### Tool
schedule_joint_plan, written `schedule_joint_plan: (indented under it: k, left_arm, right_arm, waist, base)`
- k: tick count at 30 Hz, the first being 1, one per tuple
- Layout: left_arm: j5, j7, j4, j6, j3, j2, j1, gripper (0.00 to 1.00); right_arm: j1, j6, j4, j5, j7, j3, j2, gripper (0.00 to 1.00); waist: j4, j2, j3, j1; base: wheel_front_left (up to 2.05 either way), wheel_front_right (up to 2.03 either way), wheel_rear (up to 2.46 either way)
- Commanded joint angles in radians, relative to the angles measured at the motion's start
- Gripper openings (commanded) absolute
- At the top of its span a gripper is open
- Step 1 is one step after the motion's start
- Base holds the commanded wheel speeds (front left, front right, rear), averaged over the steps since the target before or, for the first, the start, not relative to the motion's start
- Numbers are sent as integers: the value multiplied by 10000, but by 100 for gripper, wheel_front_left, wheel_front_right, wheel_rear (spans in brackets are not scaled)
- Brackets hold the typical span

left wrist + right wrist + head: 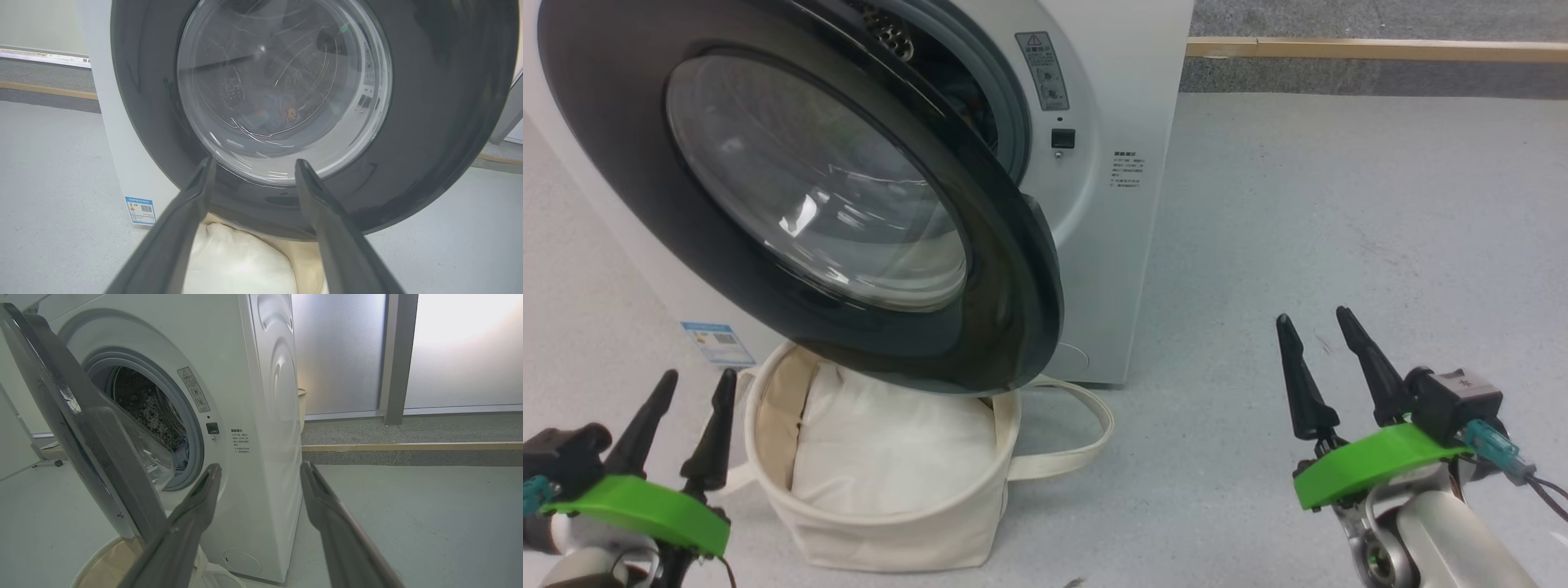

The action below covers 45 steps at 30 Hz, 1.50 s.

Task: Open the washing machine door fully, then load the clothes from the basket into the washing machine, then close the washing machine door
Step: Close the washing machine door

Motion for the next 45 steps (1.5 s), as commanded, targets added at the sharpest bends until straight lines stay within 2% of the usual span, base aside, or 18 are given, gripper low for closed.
schedule_joint_plan:
  k: [1, 14, 38, 39, 40, 45]
  left_arm:
    - [107, -129, -130, -56, 571, 315, -724, 100]
    - [569, -143, -615, -57, 1210, -79, -692, 100]
    - [631, -145, -608, -57, 1221, -172, -660, 100]
    - [696, -145, -601, -57, 1166, -152, -673, 100]
    - [771, -145, -581, -57, 1067, -143, -702, 100]
    - [819, -145, -471, -57, 907, -224, -1006, 100]
  right_arm:
    - [-143, 2, -351, 81, -124, 63, -120, 100]
    - [-164, 2, -331, 29, -124, 64, -84, 100]
    - [-198, 2, -270, 128, -124, 279, -48, 100]
    - [-234, 2, -278, 165, -124, 336, -54, 60]
    - [-294, 2, -296, 210, -124, 420, -73, 0]
    - [-967, 2, -125, 271, -124, 1661, -51, 0]
  waist:
    - [-13, 0, 4, 1]
    - [-216, 0, 86, 1]
    - [-297, 0, 1, 1]
    - [-249, 0, 2, 1]
    - [-187, 0, 6, 1]
    - [134, 0, 9, 1]
  base:
    - [0, 0, 0]
    - [0, 0, 0]
    - [0, 0, 0]
    - [0, 0, 0]
    - [0, 0, 0]
    - [0, 0, 0]
